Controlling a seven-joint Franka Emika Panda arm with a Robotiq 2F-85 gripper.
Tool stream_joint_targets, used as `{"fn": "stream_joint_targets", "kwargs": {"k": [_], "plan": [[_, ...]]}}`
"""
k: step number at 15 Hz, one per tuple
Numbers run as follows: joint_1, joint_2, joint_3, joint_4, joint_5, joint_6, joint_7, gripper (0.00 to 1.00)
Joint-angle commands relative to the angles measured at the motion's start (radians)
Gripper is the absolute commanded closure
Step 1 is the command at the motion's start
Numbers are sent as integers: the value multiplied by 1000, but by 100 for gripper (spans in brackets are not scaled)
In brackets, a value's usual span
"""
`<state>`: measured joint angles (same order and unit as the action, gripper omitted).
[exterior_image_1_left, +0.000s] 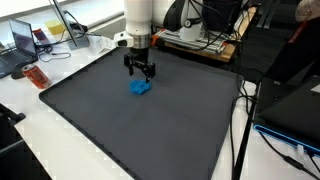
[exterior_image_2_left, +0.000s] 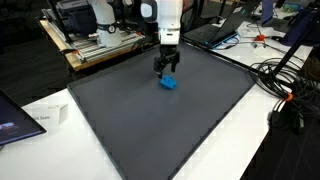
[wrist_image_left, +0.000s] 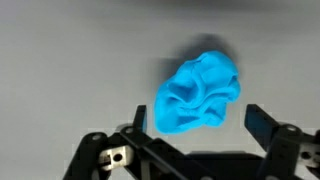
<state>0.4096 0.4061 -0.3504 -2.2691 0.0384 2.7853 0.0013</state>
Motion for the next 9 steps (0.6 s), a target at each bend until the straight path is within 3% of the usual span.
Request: {"fn": "stream_joint_targets", "kwargs": {"k": [1,4,9], "plan": [[-156,-20,147,17,-62,-32,16,0],[-230,-12,215,22,-67,-30,10,0],[-273,3,244,27,-88,-30,23,0]]}}
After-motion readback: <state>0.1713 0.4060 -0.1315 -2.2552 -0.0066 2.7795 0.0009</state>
